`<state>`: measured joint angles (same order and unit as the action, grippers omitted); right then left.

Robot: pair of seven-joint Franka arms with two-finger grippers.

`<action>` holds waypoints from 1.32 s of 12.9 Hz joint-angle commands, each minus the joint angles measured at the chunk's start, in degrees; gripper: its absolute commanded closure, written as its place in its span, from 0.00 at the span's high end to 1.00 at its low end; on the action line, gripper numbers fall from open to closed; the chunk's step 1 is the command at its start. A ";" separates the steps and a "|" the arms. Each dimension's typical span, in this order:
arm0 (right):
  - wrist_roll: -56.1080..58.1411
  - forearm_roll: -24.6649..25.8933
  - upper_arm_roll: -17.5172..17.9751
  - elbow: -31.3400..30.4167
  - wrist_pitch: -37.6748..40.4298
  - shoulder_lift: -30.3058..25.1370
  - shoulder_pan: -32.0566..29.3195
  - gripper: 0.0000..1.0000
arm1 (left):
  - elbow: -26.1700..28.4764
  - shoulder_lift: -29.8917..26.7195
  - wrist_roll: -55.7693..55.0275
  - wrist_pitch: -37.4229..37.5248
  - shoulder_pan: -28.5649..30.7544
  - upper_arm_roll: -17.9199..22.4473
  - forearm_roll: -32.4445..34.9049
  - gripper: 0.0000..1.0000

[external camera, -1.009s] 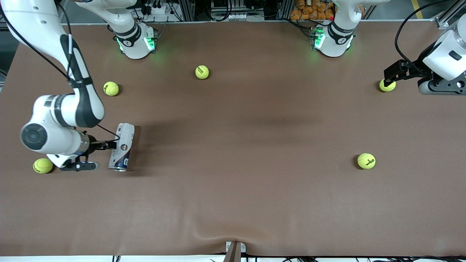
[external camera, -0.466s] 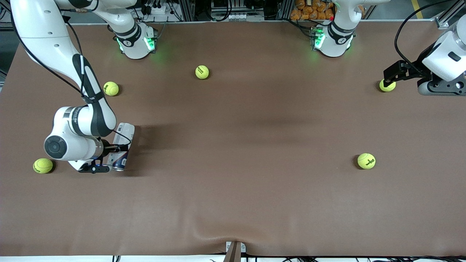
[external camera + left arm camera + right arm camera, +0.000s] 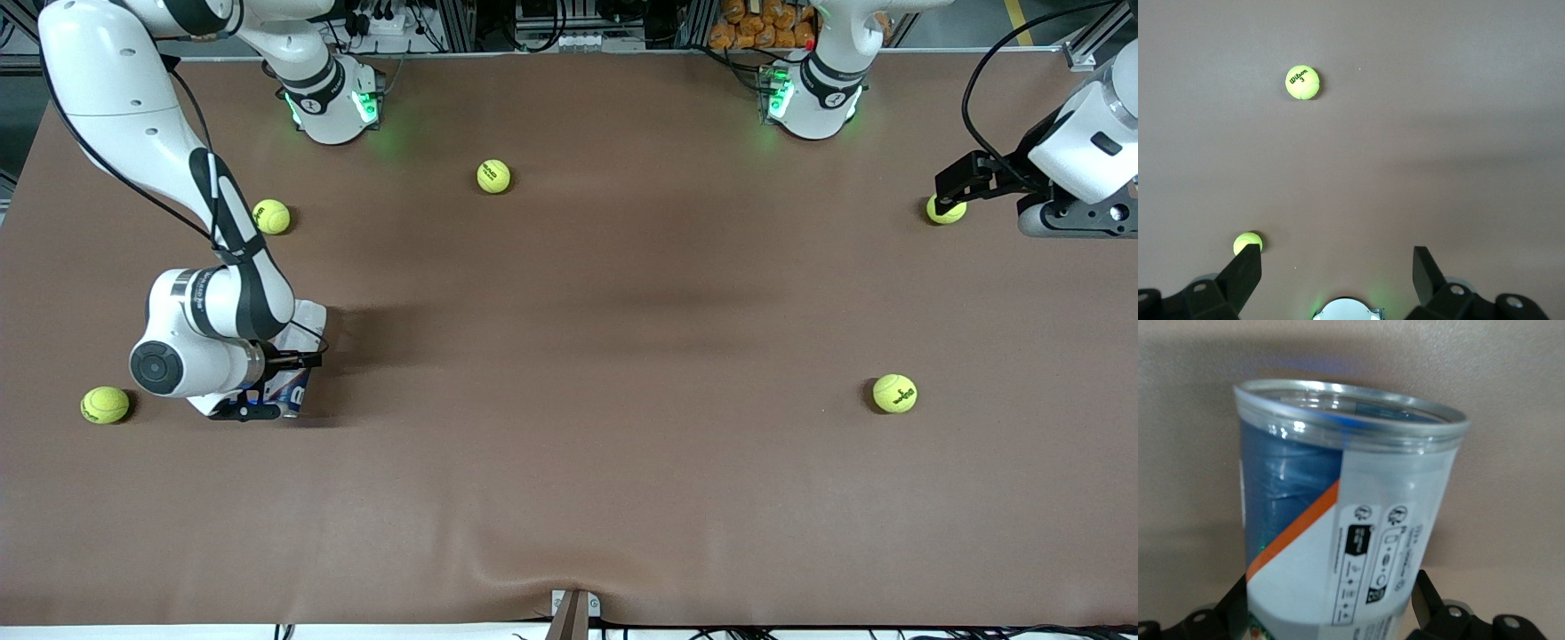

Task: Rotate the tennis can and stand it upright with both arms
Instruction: 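Grasp the tennis can at its open end with the right gripper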

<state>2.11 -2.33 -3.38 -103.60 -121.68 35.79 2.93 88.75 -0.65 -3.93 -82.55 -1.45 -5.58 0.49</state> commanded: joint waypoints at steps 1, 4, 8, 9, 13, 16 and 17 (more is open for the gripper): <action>1.14 -1.27 0.04 -0.55 -1.88 -0.20 0.06 0.98 | -0.51 0.12 0.15 0.20 0.22 -0.14 0.13 1.00; 1.14 -1.18 -0.05 -0.29 -2.42 -0.37 0.24 0.70 | -0.42 0.03 0.15 0.20 0.22 -0.14 0.13 1.00; 3.68 -1.18 0.04 1.02 -2.16 -1.16 0.24 0.70 | -0.25 0.03 0.24 0.20 0.30 0.04 0.22 1.00; 4.82 -1.18 0.04 1.73 -1.98 -1.77 0.15 0.70 | -0.25 0.03 0.24 0.20 0.30 -0.13 0.22 1.00; 8.34 -1.18 0.04 1.73 -1.10 -5.46 0.24 0.71 | -0.16 0.12 0.15 0.20 0.22 -0.14 0.22 1.00; 10.37 -1.01 0.04 2.00 -0.92 -7.49 0.41 0.71 | 0.02 0.03 0.24 0.29 0.30 -0.14 0.22 1.00; 12.37 -1.01 0.04 2.69 -0.92 -7.49 0.33 0.71 | 0.02 0.03 0.24 0.20 0.30 -0.14 0.22 1.00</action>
<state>11.47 -2.44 -3.22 -100.84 -123.15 29.72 3.04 88.86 -0.55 -3.93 -82.55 -1.39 -5.51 0.49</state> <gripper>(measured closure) 0.282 0.000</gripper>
